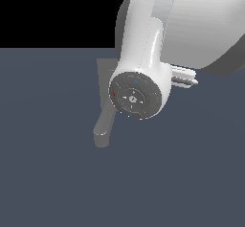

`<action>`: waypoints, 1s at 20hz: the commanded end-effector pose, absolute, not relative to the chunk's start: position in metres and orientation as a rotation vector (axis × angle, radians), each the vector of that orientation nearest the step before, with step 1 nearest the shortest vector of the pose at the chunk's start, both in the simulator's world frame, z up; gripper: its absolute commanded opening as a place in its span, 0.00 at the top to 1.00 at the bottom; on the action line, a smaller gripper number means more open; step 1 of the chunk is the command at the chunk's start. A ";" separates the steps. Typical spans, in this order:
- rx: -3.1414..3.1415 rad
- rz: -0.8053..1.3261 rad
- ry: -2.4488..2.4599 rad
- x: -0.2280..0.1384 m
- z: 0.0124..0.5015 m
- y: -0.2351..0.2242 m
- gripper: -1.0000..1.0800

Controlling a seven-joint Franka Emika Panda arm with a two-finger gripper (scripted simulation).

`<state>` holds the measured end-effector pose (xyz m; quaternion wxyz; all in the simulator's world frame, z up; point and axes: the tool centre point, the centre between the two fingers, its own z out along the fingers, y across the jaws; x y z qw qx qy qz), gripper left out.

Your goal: Turn on the faucet by rotating a designated handle.

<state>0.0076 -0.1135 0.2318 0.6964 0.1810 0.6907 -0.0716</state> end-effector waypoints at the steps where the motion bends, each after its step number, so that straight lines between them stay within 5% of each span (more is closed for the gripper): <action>1: 0.093 -0.057 1.568 0.018 0.232 -0.077 1.00; 20: 0.094 -0.056 1.567 0.016 0.172 -0.091 1.00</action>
